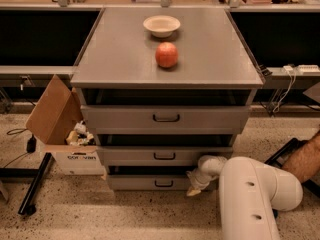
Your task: Open bottom drawer
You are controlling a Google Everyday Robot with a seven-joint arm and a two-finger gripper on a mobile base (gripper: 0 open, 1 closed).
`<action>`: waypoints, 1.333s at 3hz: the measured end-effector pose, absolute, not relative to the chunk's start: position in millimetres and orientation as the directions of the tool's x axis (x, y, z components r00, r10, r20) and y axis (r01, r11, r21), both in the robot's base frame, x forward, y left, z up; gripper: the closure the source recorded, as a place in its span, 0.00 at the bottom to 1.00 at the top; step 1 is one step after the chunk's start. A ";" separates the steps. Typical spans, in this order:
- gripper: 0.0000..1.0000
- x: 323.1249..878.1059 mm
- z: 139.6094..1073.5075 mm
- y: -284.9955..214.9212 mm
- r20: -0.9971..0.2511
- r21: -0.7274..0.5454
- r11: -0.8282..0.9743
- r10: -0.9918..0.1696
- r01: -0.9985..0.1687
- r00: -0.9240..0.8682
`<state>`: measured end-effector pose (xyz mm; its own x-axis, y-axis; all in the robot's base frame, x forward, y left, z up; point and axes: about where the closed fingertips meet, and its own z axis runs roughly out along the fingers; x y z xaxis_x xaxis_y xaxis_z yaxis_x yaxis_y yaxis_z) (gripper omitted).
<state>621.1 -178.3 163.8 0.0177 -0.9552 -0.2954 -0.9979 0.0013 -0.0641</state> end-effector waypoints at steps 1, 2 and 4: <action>0.71 621.7 167.9 -178.3 -0.296 -0.065 0.002 -0.955 -0.998 0.017; 0.98 624.1 183.6 -189.4 -0.297 -0.107 0.019 -0.955 -0.994 0.014; 0.59 623.1 183.6 -189.4 -0.297 -0.107 0.019 -0.955 -0.994 0.014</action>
Offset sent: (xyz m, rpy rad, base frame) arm -0.0505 -0.0393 0.0552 0.0107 -0.0740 -0.0260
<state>623.1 -189.4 183.6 0.0142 -0.9547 -0.2971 -0.9941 0.0186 -0.1072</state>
